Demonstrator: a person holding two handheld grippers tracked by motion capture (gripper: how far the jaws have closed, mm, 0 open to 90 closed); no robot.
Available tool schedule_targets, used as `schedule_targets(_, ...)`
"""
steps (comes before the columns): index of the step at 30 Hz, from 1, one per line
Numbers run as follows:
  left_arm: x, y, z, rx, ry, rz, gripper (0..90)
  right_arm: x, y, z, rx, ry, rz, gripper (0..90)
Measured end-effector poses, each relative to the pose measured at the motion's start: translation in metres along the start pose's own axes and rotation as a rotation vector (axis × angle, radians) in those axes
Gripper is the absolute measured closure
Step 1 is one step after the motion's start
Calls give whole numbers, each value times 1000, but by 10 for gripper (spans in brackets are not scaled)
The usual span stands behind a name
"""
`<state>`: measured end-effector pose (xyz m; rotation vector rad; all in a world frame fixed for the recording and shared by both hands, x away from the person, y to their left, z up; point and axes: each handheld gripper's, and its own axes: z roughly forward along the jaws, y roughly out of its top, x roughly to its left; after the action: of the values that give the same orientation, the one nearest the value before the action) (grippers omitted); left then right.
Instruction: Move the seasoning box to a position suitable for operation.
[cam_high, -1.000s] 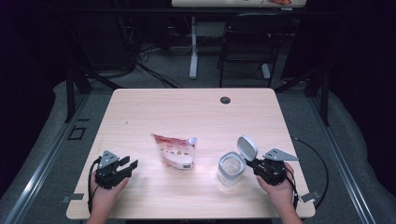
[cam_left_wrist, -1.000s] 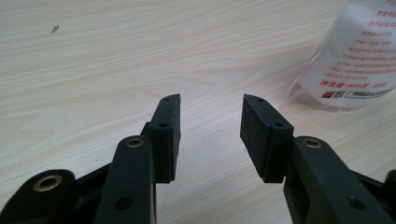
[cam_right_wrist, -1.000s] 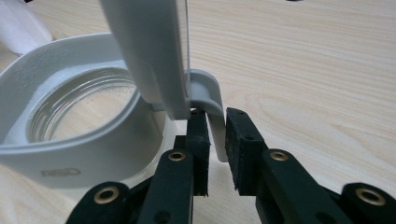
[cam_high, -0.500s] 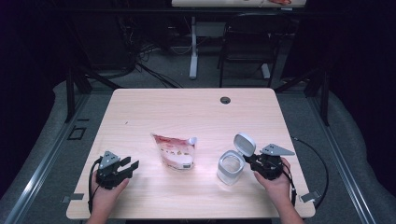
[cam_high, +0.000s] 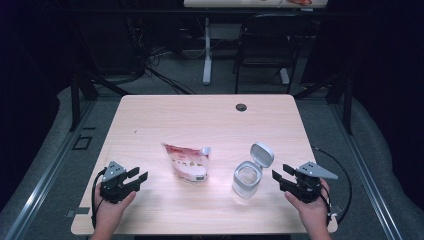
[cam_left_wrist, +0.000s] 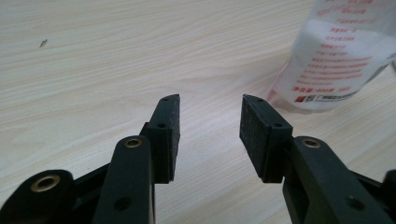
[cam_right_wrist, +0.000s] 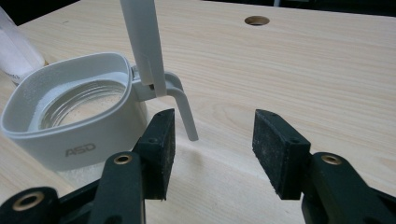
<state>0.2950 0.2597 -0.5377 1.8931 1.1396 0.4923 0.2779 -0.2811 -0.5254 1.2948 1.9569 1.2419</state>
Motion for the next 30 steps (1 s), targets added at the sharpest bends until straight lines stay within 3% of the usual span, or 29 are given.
schedule_targets(6, -4, 6, 2, 23, -38, 15, 562, 3, 2, -11, -27, 35, 32, 529)
schedule_targets(11, -11, 11, 5, 41, -66, 34, 546, 13, 6, -15, -29, 17, -38, 591)
schedule_targets(16, -17, 23, 0, 28, -100, 70, 559, 22, 14, -21, -69, -7, -80, 608)
schedule_targets(18, -18, 29, -3, 21, -114, 72, 562, 24, 19, -24, -89, 4, -64, 603)
schedule_targets(21, -21, 38, -5, 9, -128, 65, 562, 27, 23, -28, -98, 68, -33, 589)
schedule_targets(28, -26, 59, -7, -10, -175, 63, 592, 34, 31, -32, -133, 99, -83, 497)
schedule_targets(30, -29, 65, -8, -11, -161, 81, 592, 37, 35, -33, -142, 91, -106, 479)
